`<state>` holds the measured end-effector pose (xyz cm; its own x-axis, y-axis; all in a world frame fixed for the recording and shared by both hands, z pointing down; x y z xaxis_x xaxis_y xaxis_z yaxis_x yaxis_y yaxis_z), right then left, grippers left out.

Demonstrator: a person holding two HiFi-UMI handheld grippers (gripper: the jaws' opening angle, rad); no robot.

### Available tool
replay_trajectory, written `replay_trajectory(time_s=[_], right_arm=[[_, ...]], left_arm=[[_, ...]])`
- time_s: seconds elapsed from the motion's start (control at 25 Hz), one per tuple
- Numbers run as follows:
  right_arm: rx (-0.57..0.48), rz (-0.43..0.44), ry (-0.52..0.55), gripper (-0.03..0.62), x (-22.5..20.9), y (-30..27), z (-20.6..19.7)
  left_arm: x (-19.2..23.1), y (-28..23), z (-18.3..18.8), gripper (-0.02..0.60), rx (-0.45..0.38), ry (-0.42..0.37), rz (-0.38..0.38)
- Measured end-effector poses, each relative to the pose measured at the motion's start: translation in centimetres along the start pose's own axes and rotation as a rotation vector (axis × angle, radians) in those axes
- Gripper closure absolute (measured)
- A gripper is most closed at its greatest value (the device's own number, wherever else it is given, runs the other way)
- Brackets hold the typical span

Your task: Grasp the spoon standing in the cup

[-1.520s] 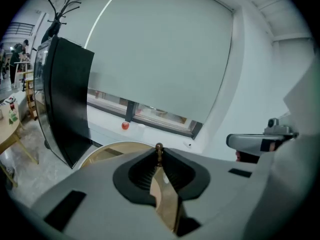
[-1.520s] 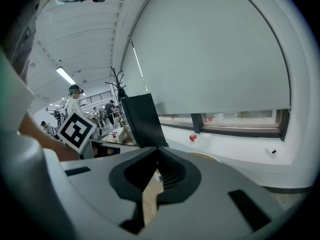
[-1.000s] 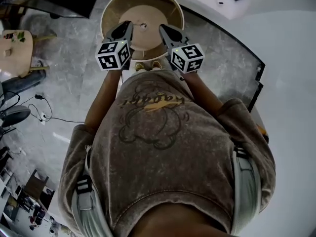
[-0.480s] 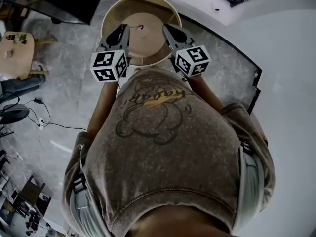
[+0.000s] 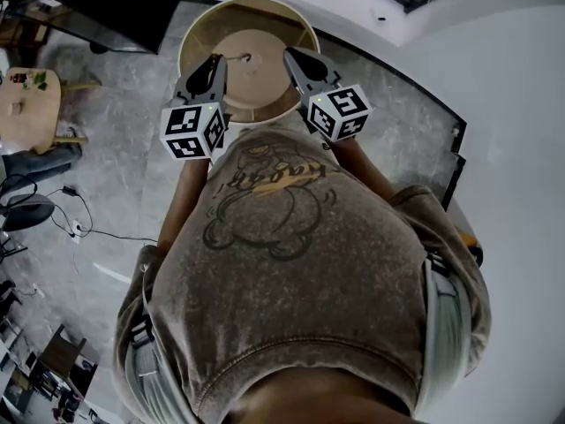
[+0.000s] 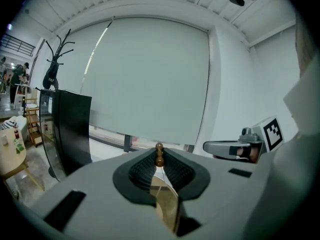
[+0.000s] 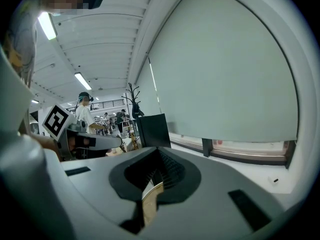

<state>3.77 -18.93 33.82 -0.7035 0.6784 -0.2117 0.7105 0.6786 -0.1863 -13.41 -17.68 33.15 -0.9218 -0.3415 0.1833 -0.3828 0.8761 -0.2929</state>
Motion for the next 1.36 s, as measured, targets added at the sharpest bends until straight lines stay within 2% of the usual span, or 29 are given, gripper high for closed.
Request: replay_trajectory(time_s=[0.4,1.36], right_arm=[[-0.003,-0.006,0.000,0.576,0.7,1.0,0.0],[0.019,0.074,0.010,0.576,2.4,1.0,-1.0]], left_arm=[[-0.5,0.7,0.2,0.528,-0.017,-0.014,0.002],[-0.6,2.2,-1.1,0.529,-0.004,0.010,0.027]])
Point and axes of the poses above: the fingertips, and each gripper's own axes: y backward along the fingers, x to its left, z out of its top, the point moved 4 cm from there along y, backward along the fingers, and after that the axes turned 3 degrees about z, right-handed, at the moved point
